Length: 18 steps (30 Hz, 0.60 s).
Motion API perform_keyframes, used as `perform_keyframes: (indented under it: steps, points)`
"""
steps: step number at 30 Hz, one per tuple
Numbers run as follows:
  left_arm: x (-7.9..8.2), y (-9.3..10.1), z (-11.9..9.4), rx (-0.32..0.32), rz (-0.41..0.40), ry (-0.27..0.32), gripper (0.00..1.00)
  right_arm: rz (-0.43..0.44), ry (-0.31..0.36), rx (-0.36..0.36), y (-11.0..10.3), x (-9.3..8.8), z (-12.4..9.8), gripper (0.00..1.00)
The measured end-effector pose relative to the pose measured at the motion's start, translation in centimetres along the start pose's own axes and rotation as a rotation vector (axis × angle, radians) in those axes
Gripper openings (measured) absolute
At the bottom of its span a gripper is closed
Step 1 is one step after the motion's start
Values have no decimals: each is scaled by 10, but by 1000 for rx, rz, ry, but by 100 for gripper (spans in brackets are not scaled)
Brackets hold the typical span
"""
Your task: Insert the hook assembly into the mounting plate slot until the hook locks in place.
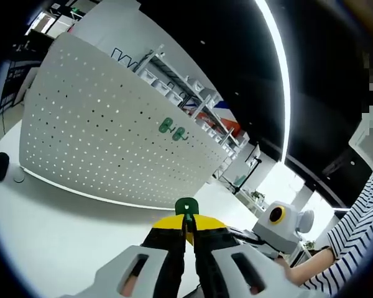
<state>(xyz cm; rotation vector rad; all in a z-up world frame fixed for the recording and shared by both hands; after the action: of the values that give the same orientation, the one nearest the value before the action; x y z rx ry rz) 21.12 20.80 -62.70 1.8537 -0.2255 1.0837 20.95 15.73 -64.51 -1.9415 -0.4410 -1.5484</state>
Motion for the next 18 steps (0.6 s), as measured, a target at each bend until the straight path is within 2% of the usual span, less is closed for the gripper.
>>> perform_keyframes:
  steps: [7, 18]
  points:
    - [0, -1, -1, -4, -5, -7, 4, -9, -2, 3, -1, 0, 1, 1]
    - [-1, -4, 0, -1, -67, -12, 2, -12, -14, 6, 0, -1, 2, 2]
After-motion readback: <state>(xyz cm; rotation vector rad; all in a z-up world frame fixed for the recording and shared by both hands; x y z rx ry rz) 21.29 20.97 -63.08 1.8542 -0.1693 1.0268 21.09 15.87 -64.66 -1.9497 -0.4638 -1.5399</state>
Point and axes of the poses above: the point that each gripper's makers call its tool centre point, and the gripper's own axes: z roughly forward along the fingers, y roughly to its right, x roughly out of its top, the point moved 3 cm from there along -z, roughly backward along the fingers, and after that the axes turned 2 degrees about -y, right-handed, at the moved point
